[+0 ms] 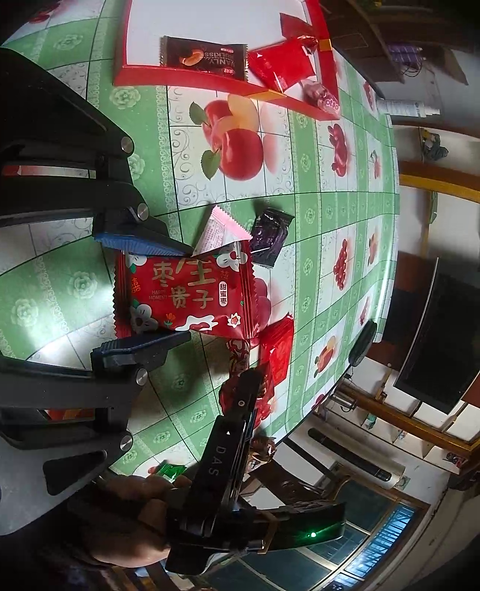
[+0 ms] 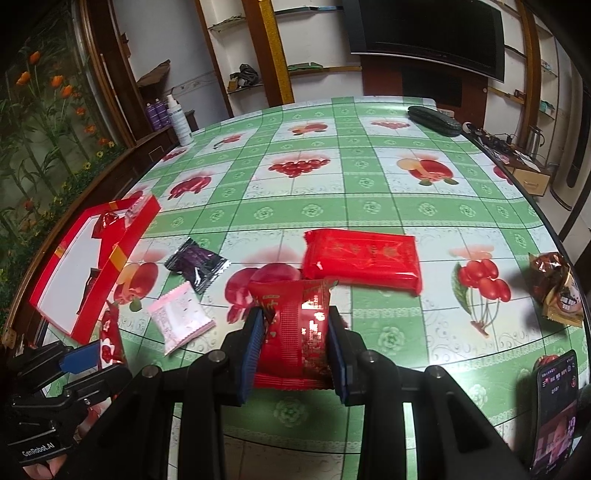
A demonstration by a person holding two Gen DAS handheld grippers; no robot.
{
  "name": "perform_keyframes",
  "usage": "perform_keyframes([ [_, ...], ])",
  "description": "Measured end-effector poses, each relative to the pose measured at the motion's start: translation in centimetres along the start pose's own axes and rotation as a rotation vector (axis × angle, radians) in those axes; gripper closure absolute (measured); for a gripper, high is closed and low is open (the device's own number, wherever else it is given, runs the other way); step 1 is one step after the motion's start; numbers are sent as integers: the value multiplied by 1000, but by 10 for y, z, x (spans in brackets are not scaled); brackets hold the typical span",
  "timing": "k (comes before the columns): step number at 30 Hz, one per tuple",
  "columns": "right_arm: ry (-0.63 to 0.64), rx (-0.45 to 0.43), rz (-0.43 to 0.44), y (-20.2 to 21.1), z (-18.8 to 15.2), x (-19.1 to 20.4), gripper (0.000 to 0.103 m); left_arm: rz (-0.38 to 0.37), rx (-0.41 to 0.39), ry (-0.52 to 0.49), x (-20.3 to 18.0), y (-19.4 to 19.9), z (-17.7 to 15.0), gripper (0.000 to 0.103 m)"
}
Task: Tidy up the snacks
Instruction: 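Hold both grasped packets lifted just above the table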
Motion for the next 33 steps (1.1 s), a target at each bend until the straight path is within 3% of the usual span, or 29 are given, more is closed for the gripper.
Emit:
perform_keyframes([
  [33, 15, 13, 17, -6, -4, 12, 67, -4, -9, 9, 0, 2, -2, 66],
])
Point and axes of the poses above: each gripper's, at about its wrist camera, not at the fingertips, and y roughly against the way its jaws point, x to its left, z to its top, the point moved 2 cm from there along -y, roughly the way its jaws point, and after that the axes turned 2 degrees about z, right-handed, at the moved point
